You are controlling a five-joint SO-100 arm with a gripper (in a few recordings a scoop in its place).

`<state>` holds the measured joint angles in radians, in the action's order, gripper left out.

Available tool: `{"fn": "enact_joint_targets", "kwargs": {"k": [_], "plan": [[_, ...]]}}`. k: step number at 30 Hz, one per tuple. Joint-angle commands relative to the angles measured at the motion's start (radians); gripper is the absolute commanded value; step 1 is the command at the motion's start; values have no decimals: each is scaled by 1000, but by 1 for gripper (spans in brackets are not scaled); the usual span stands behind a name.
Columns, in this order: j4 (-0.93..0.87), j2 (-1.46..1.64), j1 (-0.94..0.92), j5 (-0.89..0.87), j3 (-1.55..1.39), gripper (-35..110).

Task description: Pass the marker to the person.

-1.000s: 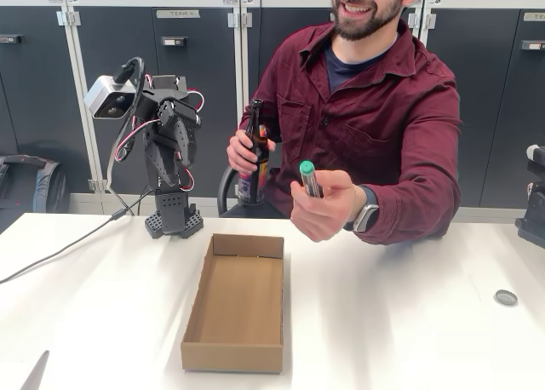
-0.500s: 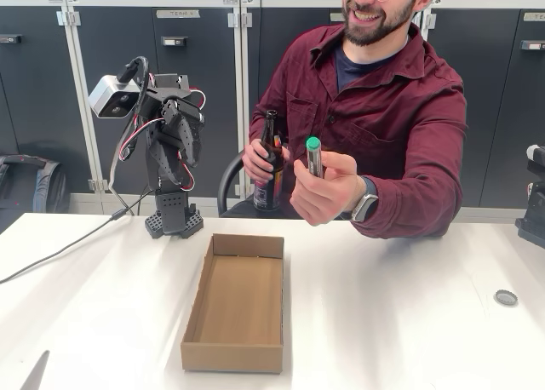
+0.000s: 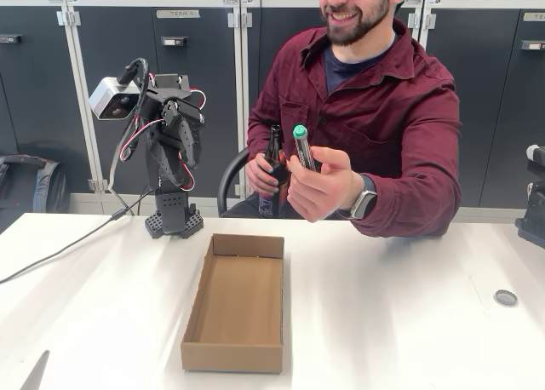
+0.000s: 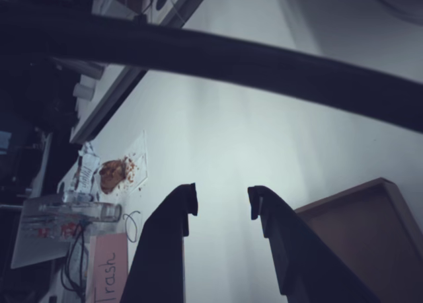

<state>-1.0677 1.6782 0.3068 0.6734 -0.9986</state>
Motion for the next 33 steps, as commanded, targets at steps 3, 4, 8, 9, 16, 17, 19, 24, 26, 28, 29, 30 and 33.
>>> {"fn": "enact_joint_targets", "kwargs": {"k": [3,4,8,9,16,17,19,24,26,28,29,30,33], "plan": [[-17,15,0,-9,37,16],[-18,15,0,-8,37,16],[-6,15,-6,2,11,15],[-2,15,-11,2,6,15],[25,6,-34,23,-9,15],[25,6,-34,25,-11,15],[20,8,-31,26,-14,15],[17,11,-25,21,-15,15],[17,11,-25,18,-15,15],[28,11,-28,14,-15,15],[43,11,-32,6,-12,15],[38,3,-38,2,9,15],[-2,-21,-38,12,35,16]]}}
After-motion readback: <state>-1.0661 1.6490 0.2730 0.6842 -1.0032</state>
